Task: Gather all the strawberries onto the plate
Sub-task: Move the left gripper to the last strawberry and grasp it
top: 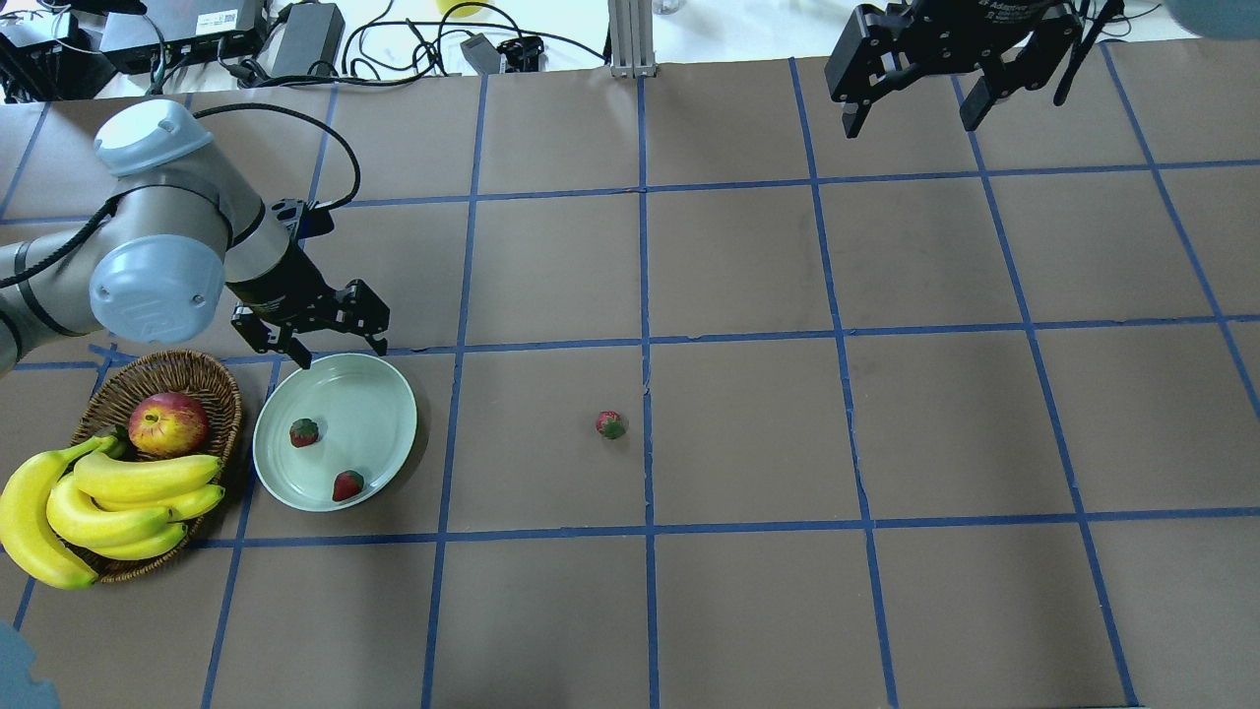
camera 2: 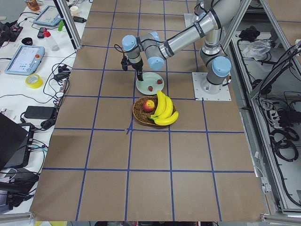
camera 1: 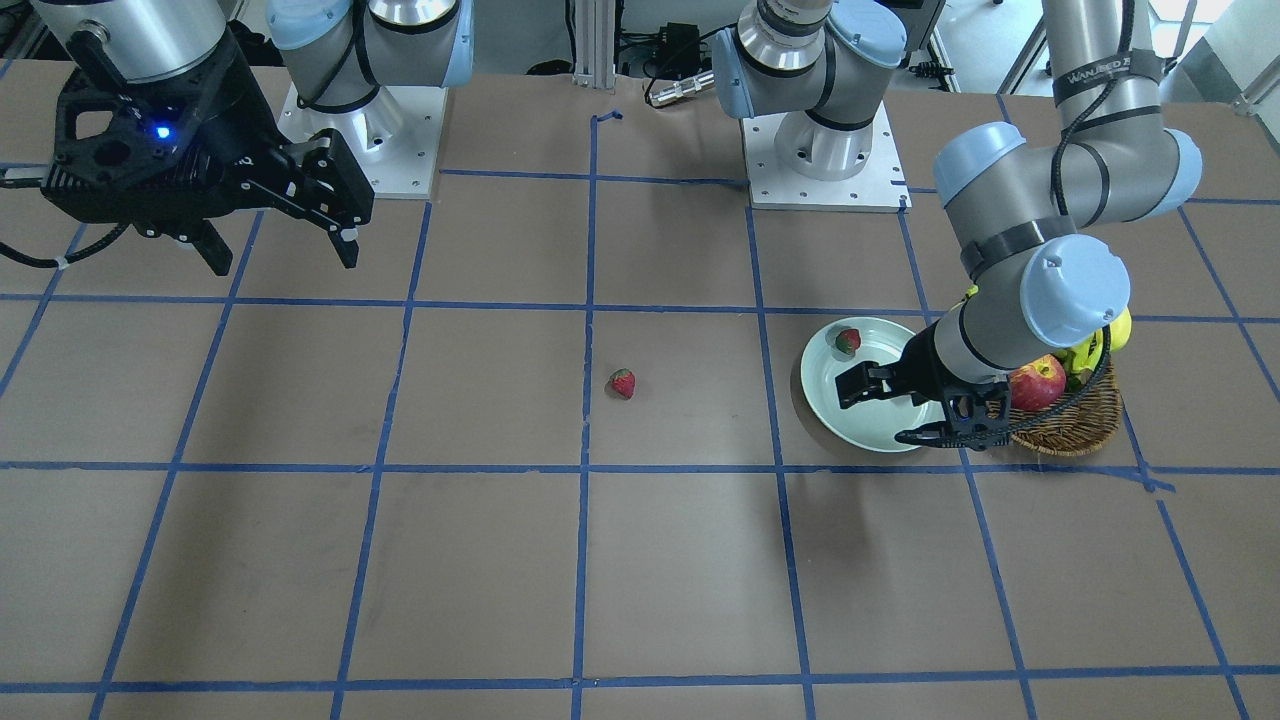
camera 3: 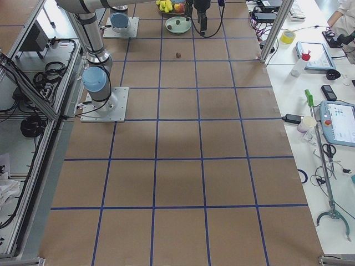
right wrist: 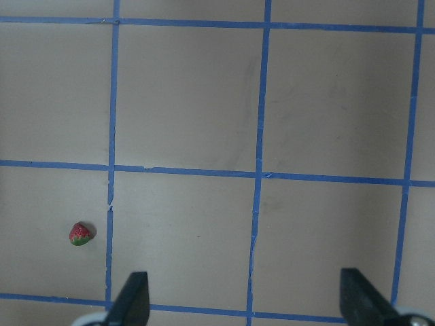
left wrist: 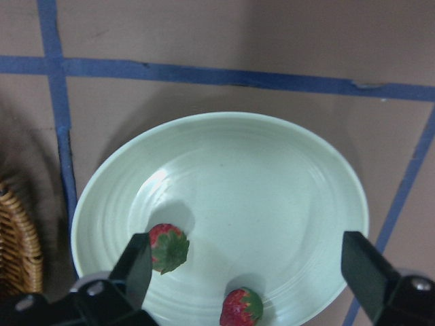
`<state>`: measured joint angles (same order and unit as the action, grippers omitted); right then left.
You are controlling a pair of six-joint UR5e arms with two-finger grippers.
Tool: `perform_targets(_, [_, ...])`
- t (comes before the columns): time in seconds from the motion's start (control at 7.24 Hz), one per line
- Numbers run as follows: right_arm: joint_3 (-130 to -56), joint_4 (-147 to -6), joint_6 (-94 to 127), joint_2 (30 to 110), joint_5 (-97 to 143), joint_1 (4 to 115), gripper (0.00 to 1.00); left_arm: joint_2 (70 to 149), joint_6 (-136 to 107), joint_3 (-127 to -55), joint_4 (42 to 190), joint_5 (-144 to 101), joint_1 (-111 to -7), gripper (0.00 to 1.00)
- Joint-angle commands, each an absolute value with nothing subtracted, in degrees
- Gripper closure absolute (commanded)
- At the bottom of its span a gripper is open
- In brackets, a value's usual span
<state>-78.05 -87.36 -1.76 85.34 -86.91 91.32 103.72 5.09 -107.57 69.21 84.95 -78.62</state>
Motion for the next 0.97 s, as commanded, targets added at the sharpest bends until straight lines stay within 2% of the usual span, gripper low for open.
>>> perform_targets(0.0, [-78.0,-87.4,-1.8,85.3,-86.1,91.3,0.0,103.0,-8.8,-106.6,68.5,81.3,-87.9,0.0])
perform_targets(0.28, [-78.0,-87.4,-1.8,85.3,-85.9,91.3,0.0,104.8,-24.9,-106.6,66.5,81.1,-96.7,0.0])
perform_targets(0.83, [-78.0,-87.5,-1.8,85.3,-85.9,91.2,0.0,108.9,-36.0,-108.4,58.6,75.1,-104.0,0.0])
